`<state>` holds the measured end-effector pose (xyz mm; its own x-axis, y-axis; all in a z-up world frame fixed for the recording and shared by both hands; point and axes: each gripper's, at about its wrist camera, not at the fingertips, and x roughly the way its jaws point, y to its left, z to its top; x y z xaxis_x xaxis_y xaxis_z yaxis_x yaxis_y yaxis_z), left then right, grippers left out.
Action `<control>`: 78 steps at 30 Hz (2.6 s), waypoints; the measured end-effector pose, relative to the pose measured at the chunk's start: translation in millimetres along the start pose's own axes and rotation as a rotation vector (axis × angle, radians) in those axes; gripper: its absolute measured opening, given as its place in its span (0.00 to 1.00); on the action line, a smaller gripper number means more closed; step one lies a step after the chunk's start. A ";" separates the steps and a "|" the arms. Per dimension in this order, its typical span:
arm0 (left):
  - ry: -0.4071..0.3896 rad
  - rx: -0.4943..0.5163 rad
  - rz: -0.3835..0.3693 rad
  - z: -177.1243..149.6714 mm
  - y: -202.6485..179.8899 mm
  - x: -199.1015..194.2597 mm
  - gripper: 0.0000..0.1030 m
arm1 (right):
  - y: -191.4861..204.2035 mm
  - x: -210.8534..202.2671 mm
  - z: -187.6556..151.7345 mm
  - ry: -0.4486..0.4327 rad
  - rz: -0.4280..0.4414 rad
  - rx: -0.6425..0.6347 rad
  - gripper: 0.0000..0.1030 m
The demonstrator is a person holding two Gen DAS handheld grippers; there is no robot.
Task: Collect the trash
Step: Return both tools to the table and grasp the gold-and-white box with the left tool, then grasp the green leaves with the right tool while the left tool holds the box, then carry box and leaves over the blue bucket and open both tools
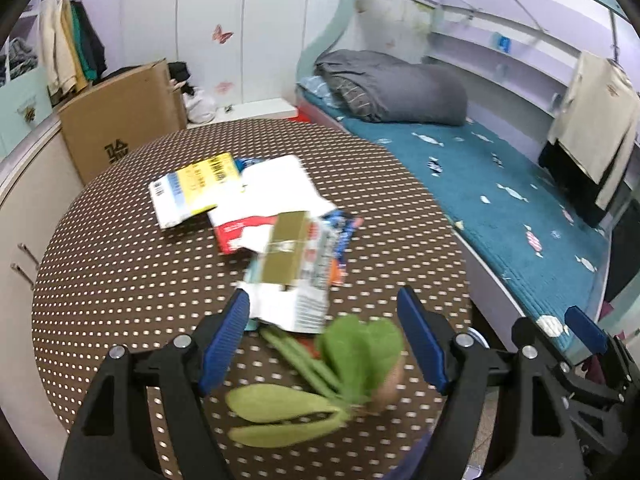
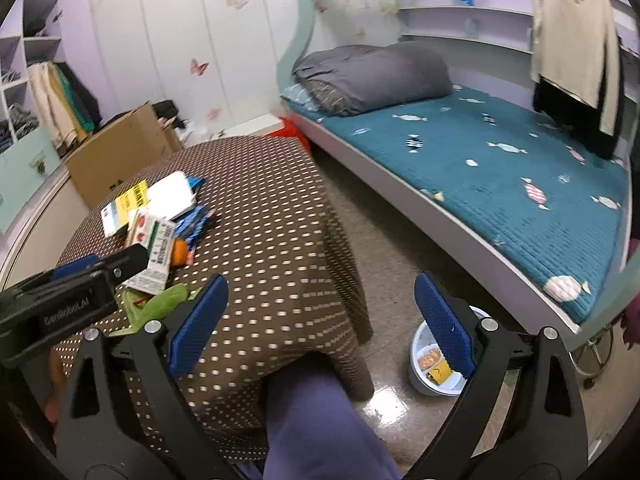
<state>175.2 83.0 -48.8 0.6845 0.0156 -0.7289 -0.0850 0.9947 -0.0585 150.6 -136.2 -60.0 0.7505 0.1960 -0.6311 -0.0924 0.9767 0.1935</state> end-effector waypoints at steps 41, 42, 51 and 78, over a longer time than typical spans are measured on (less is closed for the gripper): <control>0.040 -0.173 0.033 -41.5 96.1 -23.3 0.40 | 104.1 39.8 -28.1 0.176 0.261 -0.271 0.67; 0.043 -0.176 0.037 -43.7 98.6 -24.0 0.40 | 106.7 42.6 -30.4 0.193 0.259 -0.281 0.59; 0.057 -0.166 0.026 -47.2 96.0 -20.6 0.40 | 83.6 35.4 -17.2 0.170 0.240 -0.188 0.15; 0.011 0.125 -0.178 -19.8 -38.8 -18.6 0.40 | -44.3 -25.4 11.4 0.008 0.010 0.071 0.15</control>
<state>151.5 42.1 -46.4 0.6726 -0.1617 -0.7221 0.1271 0.9866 -0.1026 143.1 -185.4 -43.9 0.7444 0.2068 -0.6349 -0.0529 0.9661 0.2526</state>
